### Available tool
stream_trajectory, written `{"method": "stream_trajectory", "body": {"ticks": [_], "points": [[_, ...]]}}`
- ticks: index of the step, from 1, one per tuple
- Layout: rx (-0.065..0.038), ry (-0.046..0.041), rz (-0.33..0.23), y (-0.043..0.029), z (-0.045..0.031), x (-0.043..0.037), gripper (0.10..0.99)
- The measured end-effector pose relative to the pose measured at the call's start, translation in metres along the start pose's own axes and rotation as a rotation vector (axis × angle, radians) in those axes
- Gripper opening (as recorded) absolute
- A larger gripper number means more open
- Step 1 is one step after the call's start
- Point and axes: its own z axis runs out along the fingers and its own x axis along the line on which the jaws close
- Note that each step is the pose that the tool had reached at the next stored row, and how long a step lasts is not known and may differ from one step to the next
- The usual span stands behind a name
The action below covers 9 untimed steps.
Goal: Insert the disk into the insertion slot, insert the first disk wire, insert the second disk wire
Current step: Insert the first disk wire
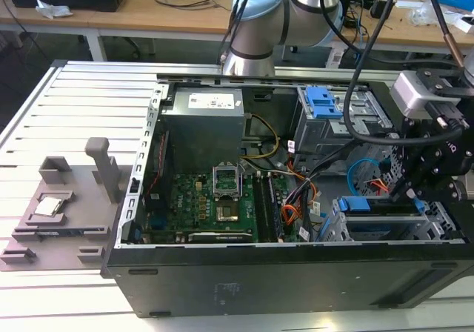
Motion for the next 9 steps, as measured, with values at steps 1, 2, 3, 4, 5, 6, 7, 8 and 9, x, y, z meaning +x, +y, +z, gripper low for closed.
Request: {"method": "stream_trajectory", "body": {"ticks": [1, 2, 3, 4, 5, 6, 7, 8, 9], "points": [[0.000, -0.0016, 0.000, -0.0001, 0.0008, 0.0000, 0.165], [0.000, -0.0011, 0.000, -0.0001, 0.0007, 0.0001, 0.239], [0.000, -0.0005, 0.000, -0.0001, 0.0004, 0.0000, 0.239], [0.000, -0.0002, 0.000, 0.0000, 0.0002, 0.0001, 0.239], [0.000, 0.0001, 0.000, 0.0000, -0.0005, 0.0001, 0.239], [0.000, 0.0005, 0.000, 0.0002, -0.0055, 0.0000, 0.239], [0.000, 0.0008, 0.000, 0.0007, -0.0148, -0.0003, 0.239], [0.000, 0.0012, 0.000, 0.0010, -0.0215, -0.0009, 0.239], [0.000, 0.0013, 0.000, 0.0012, -0.0249, -0.0017, 0.239]]}}
